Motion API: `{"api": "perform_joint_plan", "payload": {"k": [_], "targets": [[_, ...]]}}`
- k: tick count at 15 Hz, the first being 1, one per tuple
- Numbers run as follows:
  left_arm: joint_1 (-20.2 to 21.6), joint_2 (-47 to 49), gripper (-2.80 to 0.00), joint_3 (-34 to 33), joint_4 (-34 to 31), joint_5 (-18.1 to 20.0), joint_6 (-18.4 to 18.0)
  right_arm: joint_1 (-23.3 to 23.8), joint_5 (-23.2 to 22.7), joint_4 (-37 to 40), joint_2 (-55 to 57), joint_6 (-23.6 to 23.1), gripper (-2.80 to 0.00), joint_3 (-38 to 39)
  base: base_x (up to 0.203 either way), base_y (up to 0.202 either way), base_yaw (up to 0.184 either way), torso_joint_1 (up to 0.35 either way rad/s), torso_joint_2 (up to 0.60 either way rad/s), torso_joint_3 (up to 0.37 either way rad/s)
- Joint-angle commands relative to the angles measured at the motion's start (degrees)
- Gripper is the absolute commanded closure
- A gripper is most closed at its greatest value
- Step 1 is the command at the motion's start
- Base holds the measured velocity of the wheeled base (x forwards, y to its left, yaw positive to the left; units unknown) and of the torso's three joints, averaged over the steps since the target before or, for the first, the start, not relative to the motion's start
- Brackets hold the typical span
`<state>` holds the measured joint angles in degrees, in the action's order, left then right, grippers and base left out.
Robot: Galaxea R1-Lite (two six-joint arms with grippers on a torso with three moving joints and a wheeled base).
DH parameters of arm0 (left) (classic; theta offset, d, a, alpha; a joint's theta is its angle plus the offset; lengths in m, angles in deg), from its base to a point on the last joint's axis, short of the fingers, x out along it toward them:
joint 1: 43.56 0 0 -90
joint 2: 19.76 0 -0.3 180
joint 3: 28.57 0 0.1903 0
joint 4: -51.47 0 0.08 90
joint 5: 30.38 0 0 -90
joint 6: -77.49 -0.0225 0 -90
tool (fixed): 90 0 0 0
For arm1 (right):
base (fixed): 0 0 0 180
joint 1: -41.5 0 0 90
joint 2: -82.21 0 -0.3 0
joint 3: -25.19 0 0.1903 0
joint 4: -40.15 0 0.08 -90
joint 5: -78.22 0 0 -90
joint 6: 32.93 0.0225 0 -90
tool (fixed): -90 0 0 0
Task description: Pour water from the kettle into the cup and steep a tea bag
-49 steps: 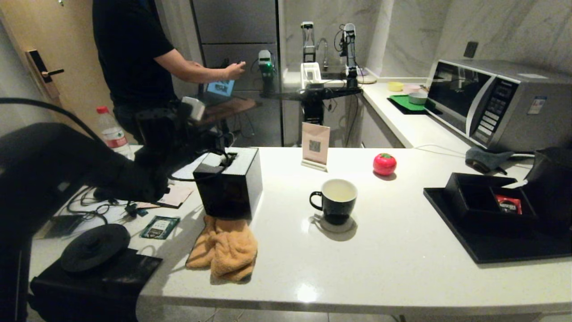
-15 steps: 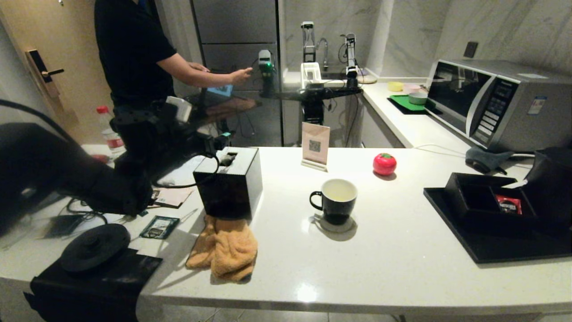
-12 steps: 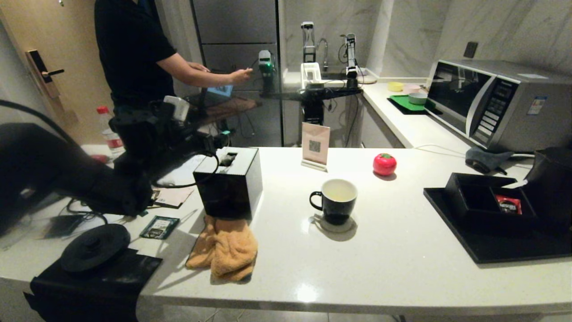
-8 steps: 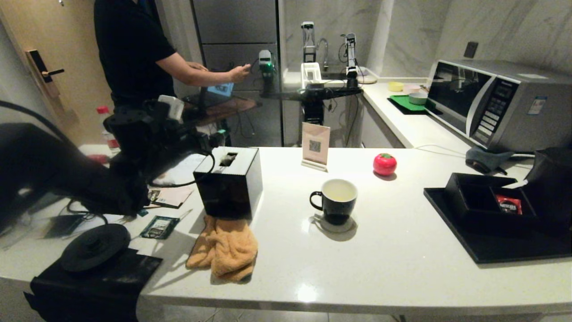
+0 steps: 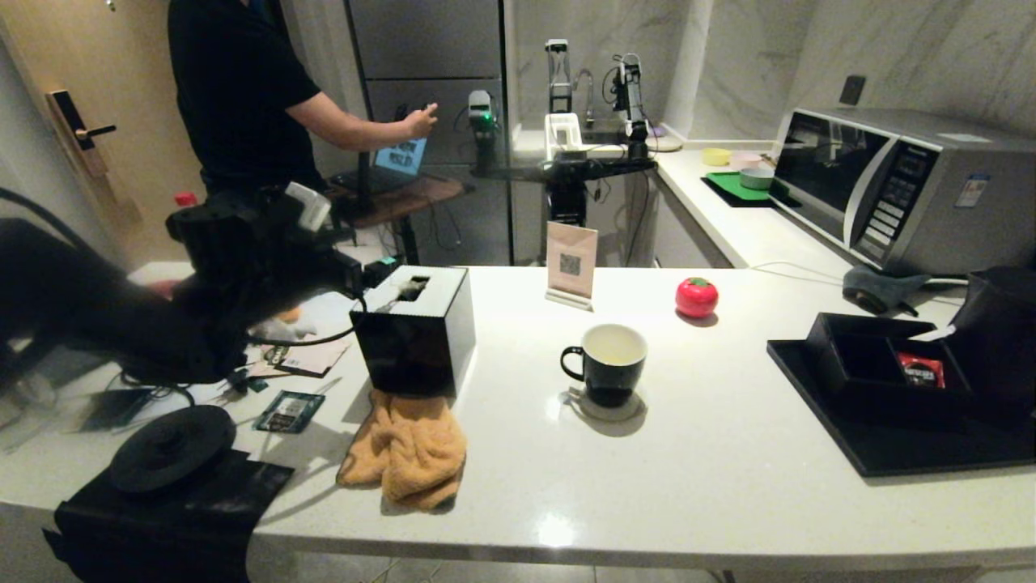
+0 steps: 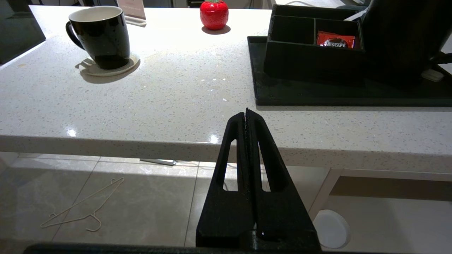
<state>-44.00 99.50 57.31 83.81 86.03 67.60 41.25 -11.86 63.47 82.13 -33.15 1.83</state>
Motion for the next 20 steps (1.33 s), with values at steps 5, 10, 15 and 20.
{"api": "perform_joint_plan", "payload": {"k": [5,10,15,20], "targets": [[1.97,0.07,-2.80,4.33,-5.45,5.65,-7.96,-0.02,-0.01,-0.04,0.07,-0.04,0.00,0.00,0.000,0.000,0.000,0.000,0.00,0.000],[3.50,1.44,-2.80,9.96,-10.29,8.47,-14.65,-0.02,-0.01,-0.04,0.07,-0.04,0.00,0.00,0.000,0.000,0.000,0.000,0.00,0.000],[4.97,4.23,-2.80,16.01,-10.71,8.48,-20.85,-0.02,-0.01,0.03,0.07,-0.04,0.00,0.00,0.000,0.000,0.000,0.000,0.00,0.000],[6.31,4.40,-2.80,16.15,-11.15,8.48,-24.48,-0.02,-0.01,-0.04,0.07,-0.04,0.00,0.00,0.000,0.000,0.000,0.000,0.00,0.000]]}}
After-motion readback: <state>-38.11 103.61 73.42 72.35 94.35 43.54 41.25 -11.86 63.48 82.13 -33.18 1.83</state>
